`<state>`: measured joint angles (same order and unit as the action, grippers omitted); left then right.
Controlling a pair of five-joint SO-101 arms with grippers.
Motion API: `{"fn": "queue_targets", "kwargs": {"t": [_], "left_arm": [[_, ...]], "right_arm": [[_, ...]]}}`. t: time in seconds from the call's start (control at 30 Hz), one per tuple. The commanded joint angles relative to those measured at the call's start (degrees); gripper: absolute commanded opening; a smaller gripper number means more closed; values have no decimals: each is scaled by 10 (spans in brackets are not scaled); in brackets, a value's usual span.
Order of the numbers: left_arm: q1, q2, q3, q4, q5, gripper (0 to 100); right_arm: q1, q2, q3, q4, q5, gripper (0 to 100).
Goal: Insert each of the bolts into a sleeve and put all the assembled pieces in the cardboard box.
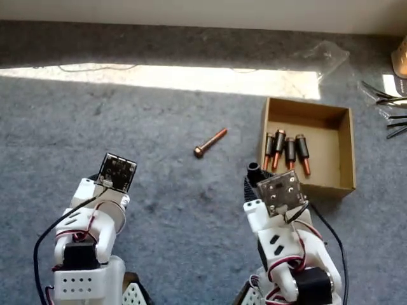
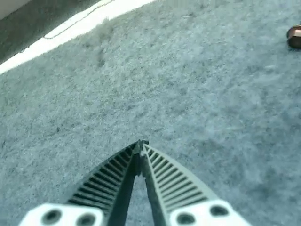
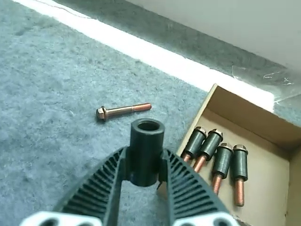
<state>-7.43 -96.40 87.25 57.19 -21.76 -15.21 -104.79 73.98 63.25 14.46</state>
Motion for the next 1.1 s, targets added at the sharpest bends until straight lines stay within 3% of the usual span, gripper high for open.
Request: {"fn": "queue_targets", "kwargs": {"t": [0.0,0.27,0.73,1.07], "left_arm": [[36,-2,-64,22,-13,8],[76,37,-167,72,-13,8],[196,579,-494,83,-14,8],[228,915,-867,298,-58,8]], "right_arm": [[48,-6,10,-52,-39,5],[65,-6,74,-114,-82,5],[63,-6,104,-124,-91,5],[63,-6,151,-175,-90,5]]}}
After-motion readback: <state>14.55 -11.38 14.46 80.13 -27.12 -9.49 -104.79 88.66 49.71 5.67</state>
